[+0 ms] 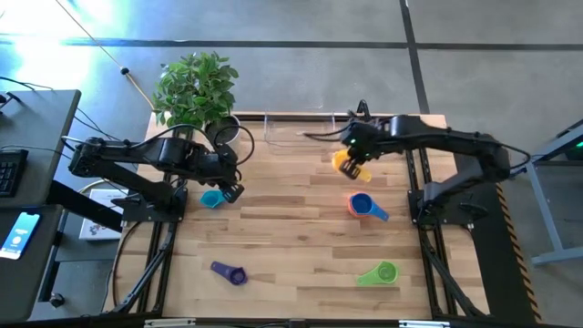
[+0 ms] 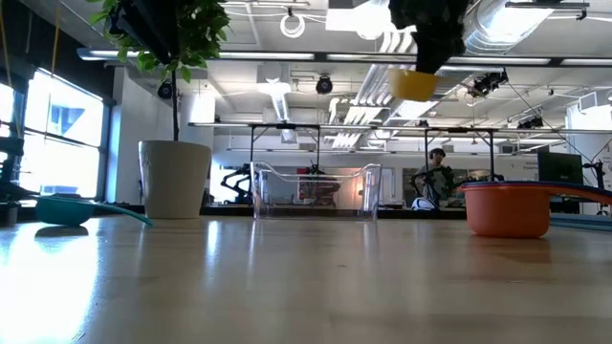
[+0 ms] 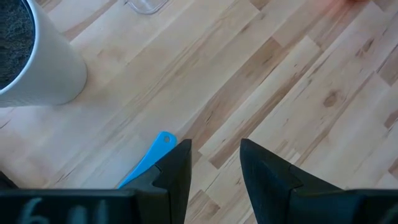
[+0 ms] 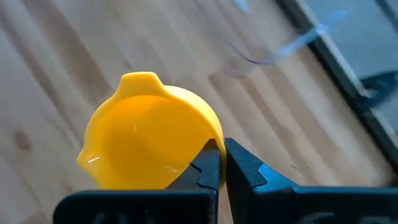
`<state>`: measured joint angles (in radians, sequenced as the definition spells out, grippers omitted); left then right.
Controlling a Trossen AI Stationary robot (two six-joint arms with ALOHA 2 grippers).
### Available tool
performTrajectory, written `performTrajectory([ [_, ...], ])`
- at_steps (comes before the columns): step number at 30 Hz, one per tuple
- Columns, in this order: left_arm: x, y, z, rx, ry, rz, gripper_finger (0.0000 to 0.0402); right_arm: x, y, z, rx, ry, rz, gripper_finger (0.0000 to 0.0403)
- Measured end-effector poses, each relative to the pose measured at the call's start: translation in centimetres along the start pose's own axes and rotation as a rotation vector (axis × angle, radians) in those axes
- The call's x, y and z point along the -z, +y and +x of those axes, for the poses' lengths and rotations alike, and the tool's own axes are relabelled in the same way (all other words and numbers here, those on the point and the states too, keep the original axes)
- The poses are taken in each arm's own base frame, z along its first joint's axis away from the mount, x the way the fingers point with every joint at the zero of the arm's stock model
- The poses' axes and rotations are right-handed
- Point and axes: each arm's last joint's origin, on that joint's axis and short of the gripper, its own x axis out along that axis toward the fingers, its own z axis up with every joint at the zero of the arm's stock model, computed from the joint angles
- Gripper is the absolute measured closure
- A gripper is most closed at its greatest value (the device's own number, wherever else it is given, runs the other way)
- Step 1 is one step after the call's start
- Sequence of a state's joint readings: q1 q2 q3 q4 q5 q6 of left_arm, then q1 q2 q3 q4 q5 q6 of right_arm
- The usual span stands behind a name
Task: Nest measuring cups in basket
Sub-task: Stack the yellow measuring cup on top of the blue measuring cup
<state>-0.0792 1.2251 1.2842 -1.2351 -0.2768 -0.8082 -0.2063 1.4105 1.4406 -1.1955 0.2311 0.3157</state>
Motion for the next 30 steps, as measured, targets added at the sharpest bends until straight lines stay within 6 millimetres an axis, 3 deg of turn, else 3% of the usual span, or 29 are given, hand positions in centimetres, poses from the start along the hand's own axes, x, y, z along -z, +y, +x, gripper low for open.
performTrajectory([
  [4, 0.0, 0.0, 0.0, -0.001, 0.001, 0.0, 0.0275, 1.4, -1.8, -0.6, 0.02, 0.014, 0.037, 0.0402],
  [9, 0.0, 0.0, 0.0, -0.001, 0.001, 0.0, 0.0275, 4.3, -2.6, 1.2, -0.05, 0.087, 0.084, 0.0403],
  [19, 0.0, 0.0, 0.0, 0.0, 0.0, 0.0, 0.0275, 7.8, -1.4, 5.3, -0.23, 0.234, 0.138, 0.0403],
  [30, 0.0, 0.0, 0.0, 0.001, -0.001, 0.0, 0.0275, 9.6, 0.3, 6.3, -0.246, 0.302, 0.156, 0.0403],
])
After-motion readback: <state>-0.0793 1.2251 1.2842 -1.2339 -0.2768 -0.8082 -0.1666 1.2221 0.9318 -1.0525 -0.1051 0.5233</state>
